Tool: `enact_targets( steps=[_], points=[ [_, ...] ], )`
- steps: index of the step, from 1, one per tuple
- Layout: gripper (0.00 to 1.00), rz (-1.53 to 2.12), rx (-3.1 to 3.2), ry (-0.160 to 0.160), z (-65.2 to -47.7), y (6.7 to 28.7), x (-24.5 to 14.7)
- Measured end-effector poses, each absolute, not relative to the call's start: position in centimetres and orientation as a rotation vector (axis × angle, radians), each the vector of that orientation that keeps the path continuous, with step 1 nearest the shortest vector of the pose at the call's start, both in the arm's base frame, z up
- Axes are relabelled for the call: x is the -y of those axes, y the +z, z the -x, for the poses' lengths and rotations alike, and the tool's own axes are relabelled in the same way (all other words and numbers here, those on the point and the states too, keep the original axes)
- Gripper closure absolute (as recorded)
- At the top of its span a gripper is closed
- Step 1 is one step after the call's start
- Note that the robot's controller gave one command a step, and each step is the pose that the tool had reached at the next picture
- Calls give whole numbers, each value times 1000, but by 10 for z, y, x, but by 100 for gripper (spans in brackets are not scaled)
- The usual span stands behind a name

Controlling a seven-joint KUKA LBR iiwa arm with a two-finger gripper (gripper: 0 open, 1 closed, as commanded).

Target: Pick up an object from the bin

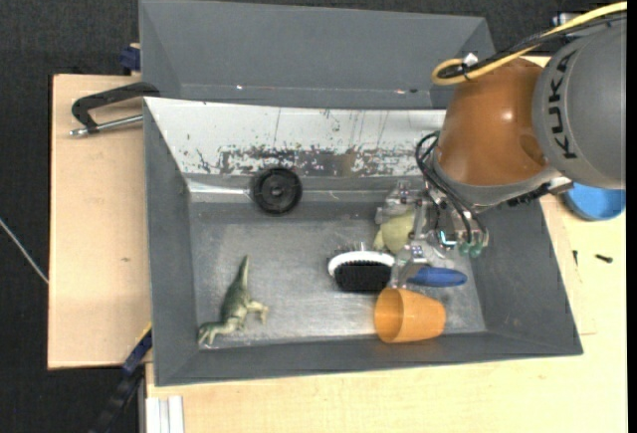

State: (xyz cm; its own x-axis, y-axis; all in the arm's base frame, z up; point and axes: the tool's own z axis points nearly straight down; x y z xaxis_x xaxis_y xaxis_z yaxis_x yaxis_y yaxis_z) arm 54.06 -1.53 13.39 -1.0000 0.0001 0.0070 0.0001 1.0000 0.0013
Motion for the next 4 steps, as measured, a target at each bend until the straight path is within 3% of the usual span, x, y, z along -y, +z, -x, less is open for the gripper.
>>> enact_targets(
  steps=[1,2,3,4],
  points=[
    [100,0,3145,-1,-543,139,16],
    [100,11,3172,-1,-538,109,-5],
    [100,38,3157,-3,-541,267,-13],
    [0,38,3147,-2,-539,262,-13]
  ],
)
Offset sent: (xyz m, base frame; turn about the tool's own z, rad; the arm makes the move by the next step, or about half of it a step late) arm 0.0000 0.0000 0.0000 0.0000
